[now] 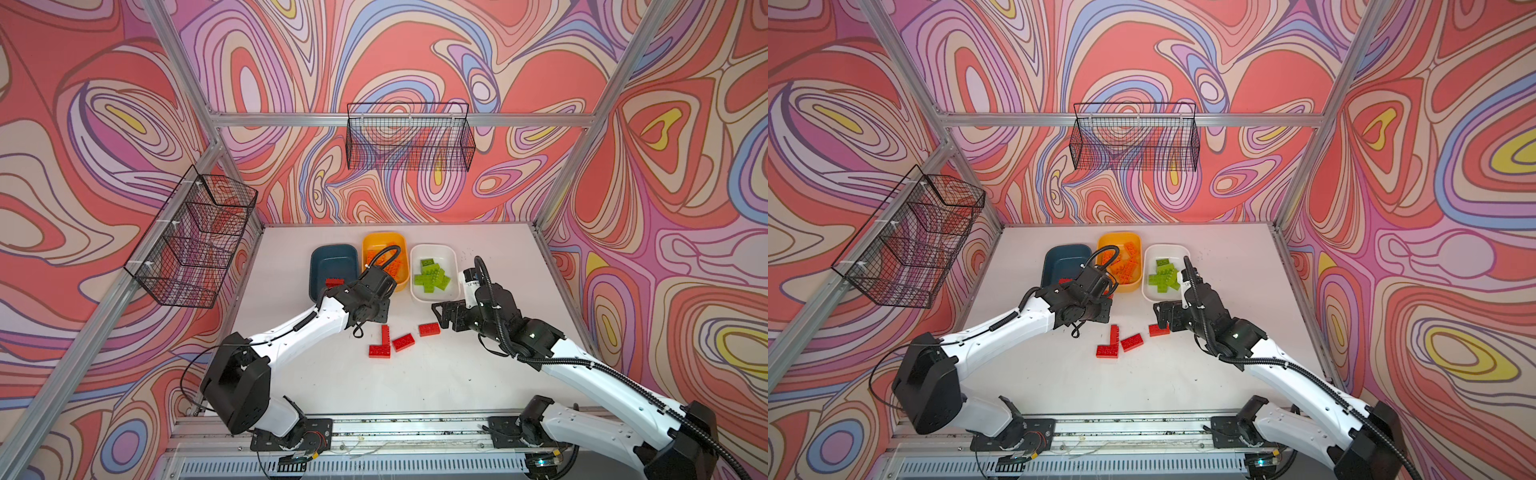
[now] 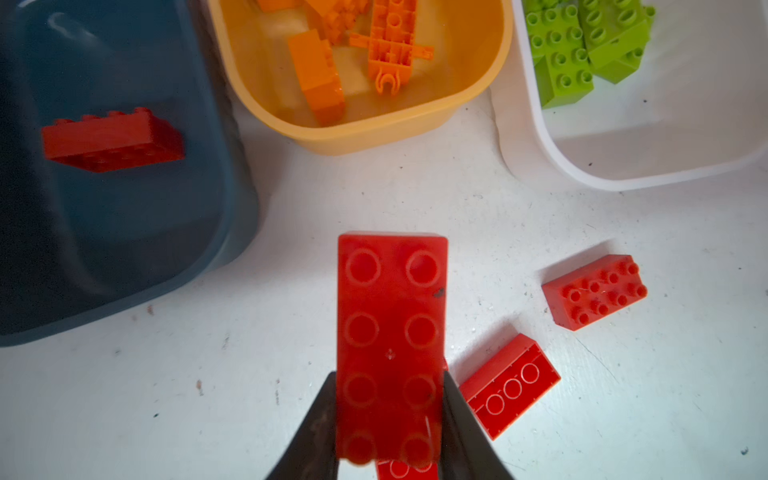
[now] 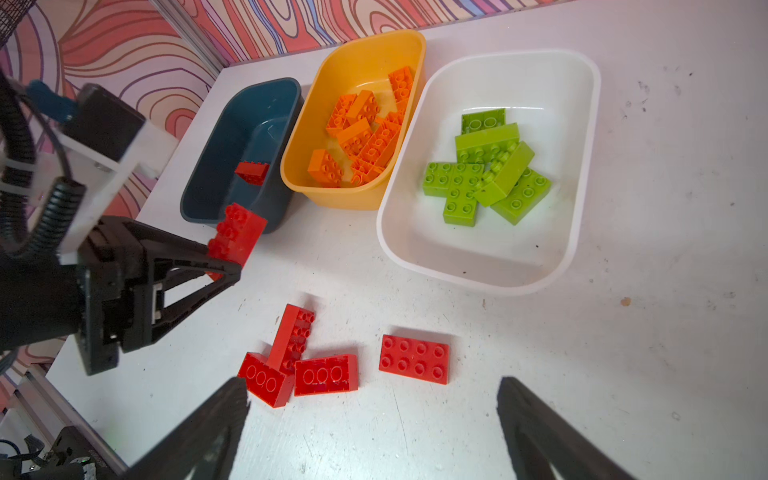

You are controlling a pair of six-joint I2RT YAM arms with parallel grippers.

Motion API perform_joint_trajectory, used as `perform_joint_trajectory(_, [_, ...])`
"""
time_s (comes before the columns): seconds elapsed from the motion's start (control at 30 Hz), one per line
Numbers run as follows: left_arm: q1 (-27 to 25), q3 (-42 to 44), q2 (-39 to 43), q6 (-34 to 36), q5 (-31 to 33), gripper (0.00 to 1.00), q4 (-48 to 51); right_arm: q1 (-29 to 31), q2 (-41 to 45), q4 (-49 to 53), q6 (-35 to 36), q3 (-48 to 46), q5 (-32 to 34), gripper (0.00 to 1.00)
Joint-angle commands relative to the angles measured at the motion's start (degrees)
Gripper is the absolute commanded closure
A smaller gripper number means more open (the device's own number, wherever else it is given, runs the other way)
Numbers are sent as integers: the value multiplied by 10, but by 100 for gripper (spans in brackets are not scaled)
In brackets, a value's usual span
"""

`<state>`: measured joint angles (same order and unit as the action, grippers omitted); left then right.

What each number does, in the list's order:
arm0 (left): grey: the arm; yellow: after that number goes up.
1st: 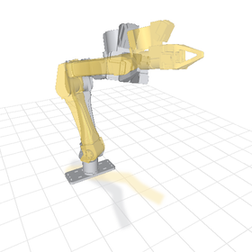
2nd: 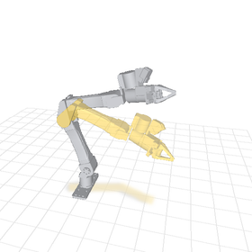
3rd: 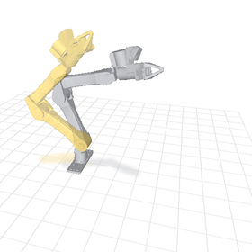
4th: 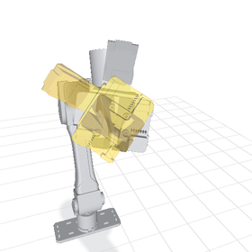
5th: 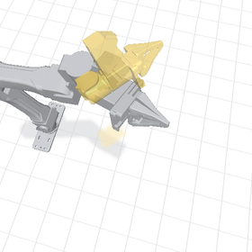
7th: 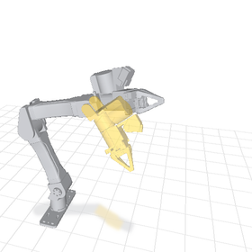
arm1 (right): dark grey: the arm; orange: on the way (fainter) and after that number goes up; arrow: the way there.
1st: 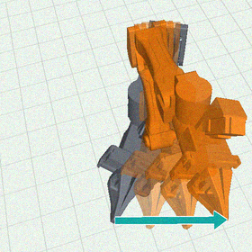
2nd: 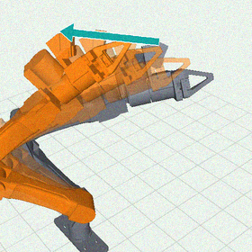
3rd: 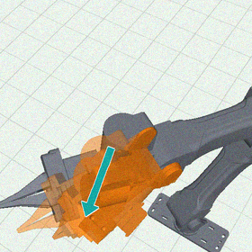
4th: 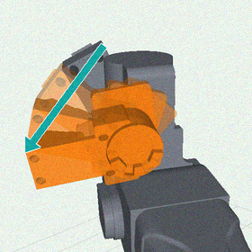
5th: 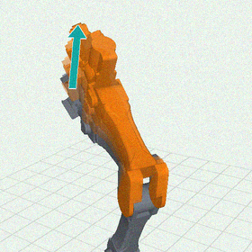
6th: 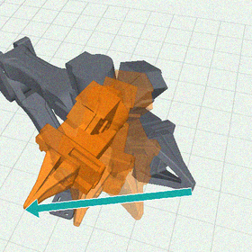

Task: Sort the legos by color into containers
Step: 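Carry the red brick into the teal bin and open the left gripper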

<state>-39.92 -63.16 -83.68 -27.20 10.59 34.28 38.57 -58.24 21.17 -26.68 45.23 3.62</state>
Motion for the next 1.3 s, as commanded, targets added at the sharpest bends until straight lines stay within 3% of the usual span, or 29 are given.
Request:
perform_joint_trajectory(0.0, [16,-17,28,1,63,78,56,0,-4,-14,-3,19,-8,2])
perform_joint_trajectory(0.33, [168,-33,40,2,45,76,28,0,0,-5,-1,25,-11,2])
perform_joint_trajectory(0.53, [246,-62,-21,3,-3,76,-4,0,17,2,-2,15,7,2])
perform_joint_trajectory(0.77, [291,-127,-131,4,-49,73,-36,0,12,3,4,15,9,2])
perform_joint_trajectory(0.87, [303,-175,-190,7,-62,61,-31,0,12,3,3,15,10,2])
perform_joint_trajectory(1.0, [305,-239,-254,9,-71,29,-1,1,12,5,4,14,11,2])
perform_joint_trajectory(1.13, [303,-227,-242,-7,-96,24,-9,0,13,8,3,14,16,2])
perform_joint_trajectory(1.27, [279,-164,-174,-24,-93,24,-22,0,10,5,4,14,18,2])
